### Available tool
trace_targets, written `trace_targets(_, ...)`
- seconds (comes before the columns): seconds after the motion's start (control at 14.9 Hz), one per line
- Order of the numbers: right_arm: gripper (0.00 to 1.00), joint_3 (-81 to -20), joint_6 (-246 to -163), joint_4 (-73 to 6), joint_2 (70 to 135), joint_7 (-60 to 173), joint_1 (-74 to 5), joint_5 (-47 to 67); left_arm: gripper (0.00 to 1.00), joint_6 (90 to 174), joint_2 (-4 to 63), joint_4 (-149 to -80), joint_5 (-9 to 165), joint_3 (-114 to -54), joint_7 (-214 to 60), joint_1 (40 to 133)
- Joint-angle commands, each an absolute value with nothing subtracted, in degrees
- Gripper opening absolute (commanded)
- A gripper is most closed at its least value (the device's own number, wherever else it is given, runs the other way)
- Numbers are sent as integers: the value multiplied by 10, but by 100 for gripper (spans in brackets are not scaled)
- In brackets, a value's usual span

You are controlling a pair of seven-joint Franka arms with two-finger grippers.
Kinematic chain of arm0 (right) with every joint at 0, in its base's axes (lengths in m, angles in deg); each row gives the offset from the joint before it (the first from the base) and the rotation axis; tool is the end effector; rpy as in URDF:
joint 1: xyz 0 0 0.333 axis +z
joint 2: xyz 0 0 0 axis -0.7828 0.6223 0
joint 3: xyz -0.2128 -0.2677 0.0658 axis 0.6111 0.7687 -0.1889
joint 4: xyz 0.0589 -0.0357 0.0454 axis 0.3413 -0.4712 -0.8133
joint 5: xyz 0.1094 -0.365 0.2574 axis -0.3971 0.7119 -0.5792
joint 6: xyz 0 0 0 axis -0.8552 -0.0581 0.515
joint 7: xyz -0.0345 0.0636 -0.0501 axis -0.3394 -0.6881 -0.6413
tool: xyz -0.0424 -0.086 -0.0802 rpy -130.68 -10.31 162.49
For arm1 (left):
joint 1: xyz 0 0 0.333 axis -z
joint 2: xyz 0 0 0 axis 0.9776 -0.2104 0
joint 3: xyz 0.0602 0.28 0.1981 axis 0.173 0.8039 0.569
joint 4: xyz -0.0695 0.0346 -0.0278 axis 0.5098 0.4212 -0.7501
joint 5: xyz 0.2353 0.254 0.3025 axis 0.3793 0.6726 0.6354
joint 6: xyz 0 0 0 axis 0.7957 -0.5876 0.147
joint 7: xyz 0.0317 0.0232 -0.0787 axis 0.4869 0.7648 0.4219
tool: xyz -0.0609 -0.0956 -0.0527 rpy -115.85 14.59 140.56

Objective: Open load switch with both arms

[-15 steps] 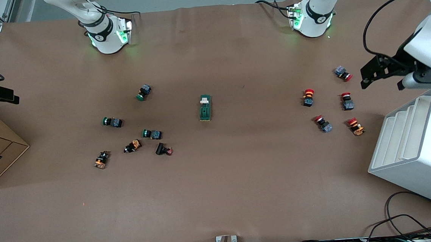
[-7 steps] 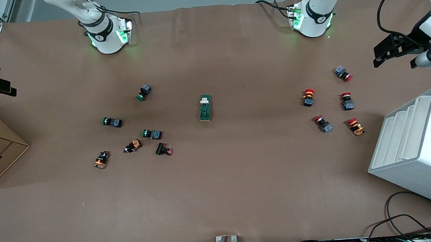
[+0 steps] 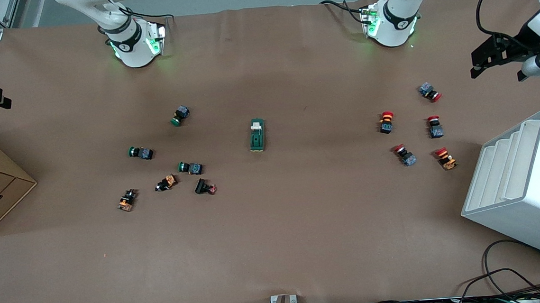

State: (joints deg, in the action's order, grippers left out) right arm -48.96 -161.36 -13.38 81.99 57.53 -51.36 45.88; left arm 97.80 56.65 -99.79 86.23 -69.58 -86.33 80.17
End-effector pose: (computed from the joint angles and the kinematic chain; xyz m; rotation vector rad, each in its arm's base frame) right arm 0.5982 -0.0665 0.6851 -3.1039 0.0756 0.2549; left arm 0.5979 -0.0666 0.6869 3.1153 -0.2544 -0.0232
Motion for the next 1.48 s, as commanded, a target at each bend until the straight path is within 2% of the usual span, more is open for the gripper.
trace_targets(0.0, 100, -527, -1636, -179, 782, 583, -541, 454, 100, 994, 615, -1060, 857, -693, -863, 806)
trace_targets(0.13, 100, -528, -1646, -199, 771, 583, -544, 454, 100, 1015, 633, -1086, 857, -694, -864, 805)
trace_targets(0.4, 100, -528, -1676, -239, 745, 582, -541, 454, 100, 1015, 629, -1081, 858, -694, -862, 808)
trace_targets(1.21, 100, -529, -1677, -241, 737, 581, -529, 461, 100, 1013, 619, -1064, 858, -694, -815, 811)
trace_targets(1.41, 100, -529, -1678, -241, 737, 583, -527, 461, 100, 1013, 599, -1040, 857, -694, -823, 809)
